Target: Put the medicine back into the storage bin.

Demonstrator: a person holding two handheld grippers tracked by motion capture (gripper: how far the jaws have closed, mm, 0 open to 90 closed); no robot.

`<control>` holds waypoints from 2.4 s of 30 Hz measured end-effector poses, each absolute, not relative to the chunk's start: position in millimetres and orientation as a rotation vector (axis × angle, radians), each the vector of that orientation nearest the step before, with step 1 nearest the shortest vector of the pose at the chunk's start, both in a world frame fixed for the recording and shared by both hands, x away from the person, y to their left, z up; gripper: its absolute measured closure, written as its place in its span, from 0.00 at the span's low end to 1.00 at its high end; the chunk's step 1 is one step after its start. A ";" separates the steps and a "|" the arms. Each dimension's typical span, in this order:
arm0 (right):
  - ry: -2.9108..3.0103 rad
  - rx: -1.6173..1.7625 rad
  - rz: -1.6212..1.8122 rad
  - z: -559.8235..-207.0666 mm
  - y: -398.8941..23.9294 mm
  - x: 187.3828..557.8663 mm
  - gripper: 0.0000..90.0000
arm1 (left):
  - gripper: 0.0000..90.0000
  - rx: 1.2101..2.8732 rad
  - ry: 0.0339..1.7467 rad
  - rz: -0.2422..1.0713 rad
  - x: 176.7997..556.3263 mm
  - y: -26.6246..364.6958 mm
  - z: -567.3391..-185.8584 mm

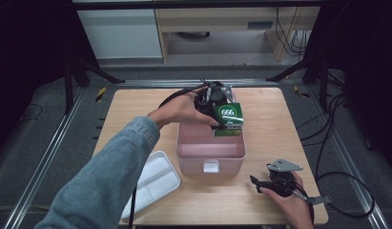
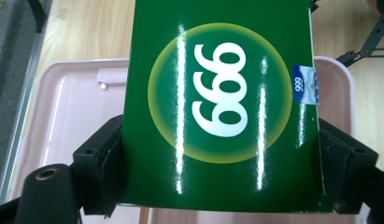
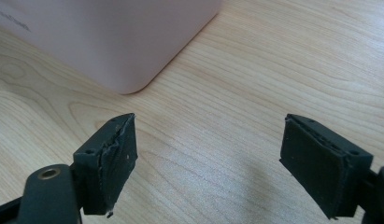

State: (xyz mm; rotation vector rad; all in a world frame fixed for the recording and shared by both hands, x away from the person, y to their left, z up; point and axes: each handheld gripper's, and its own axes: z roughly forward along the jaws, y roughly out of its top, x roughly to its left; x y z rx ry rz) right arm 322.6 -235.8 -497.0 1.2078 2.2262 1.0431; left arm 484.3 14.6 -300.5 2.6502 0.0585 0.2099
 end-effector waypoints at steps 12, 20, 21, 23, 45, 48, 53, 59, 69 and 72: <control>2.219 1.210 1.052 -496.0 -238.0 322.2 0.21 | 0.18 2.650 0.040 0.139 487.1 5.6 -322.0; 2.220 1.209 1.051 -496.0 -237.6 322.1 0.21 | 0.18 2.666 0.013 0.125 484.2 2.0 -330.7; 2.221 1.209 1.051 -496.0 -237.5 322.1 0.21 | 0.18 2.664 0.015 0.124 484.4 1.7 -331.9; 2.221 1.209 1.051 -496.0 -237.5 322.1 0.21 | 0.18 2.663 0.023 0.118 484.6 1.5 -333.5; 2.235 1.197 1.043 -496.6 -235.3 322.5 0.21 | 0.18 2.668 0.051 0.065 484.9 -0.1 -366.4; 2.239 1.195 1.040 -497.1 -234.5 322.7 0.21 | 0.18 2.670 0.050 0.060 484.5 0.4 -372.4; 2.244 1.188 1.033 -497.8 -233.5 323.0 0.21 | 0.18 2.680 0.054 0.052 484.2 -0.8 -382.3; 2.244 1.187 1.032 -497.9 -233.5 323.1 0.21 | 0.18 2.679 0.063 0.047 485.6 -0.3 -389.7; 2.245 1.187 1.032 -498.0 -233.7 323.4 0.21 | 0.17 2.705 0.043 0.041 484.0 -3.3 -405.1; 2.247 1.187 1.030 -498.0 -233.6 323.4 0.21 | 0.17 2.710 0.042 0.041 484.0 -3.8 -408.3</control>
